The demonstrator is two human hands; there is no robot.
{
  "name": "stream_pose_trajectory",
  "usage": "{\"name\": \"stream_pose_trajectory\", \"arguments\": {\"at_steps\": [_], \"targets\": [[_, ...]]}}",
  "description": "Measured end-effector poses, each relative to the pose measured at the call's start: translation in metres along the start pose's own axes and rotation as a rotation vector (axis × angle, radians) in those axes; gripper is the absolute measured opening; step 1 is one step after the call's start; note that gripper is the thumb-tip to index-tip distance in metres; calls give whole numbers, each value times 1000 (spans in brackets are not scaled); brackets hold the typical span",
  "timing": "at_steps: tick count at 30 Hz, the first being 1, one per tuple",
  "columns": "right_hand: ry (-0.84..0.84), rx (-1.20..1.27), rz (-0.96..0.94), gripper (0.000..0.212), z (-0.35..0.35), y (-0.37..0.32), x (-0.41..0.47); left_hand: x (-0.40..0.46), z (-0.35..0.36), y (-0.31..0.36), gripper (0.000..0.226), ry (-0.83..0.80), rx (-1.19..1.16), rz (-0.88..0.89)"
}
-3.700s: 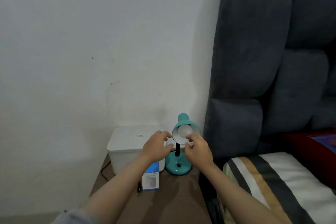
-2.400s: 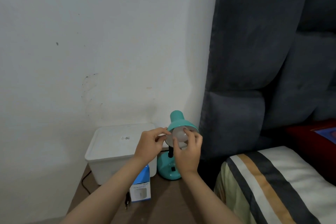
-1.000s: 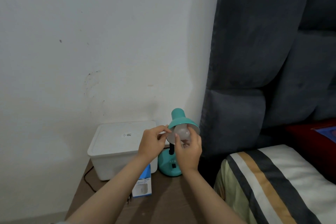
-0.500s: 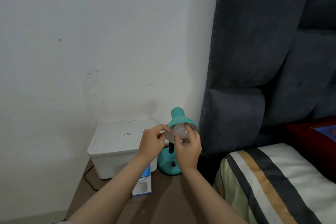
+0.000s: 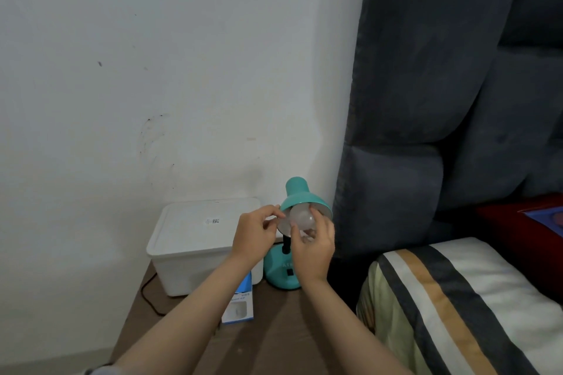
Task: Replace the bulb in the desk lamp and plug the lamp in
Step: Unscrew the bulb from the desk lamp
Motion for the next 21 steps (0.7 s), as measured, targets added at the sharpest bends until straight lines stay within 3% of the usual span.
{"name": "stream_pose_trajectory", "arguments": {"at_steps": [6,13,21], "targets": [[-70,-124,-159,36,-1,4,0,1,-1,1,20,-11,8,16],[27,-20,63,56,-2,0,1,0,1,2,21,-8,1,-10],[-13,-70,-134,43,-3,4,0,-2,1,2,21,-5,-5,-2]]}}
Point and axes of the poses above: each hand's wrist, its own x-axis towards the middle knuckle, its own z-axis out of the palm, y = z × x, the point moved 3 cm from there along x, towards the middle knuckle, and after that the axes turned 7 degrees about -z, right-handed, at the moved point
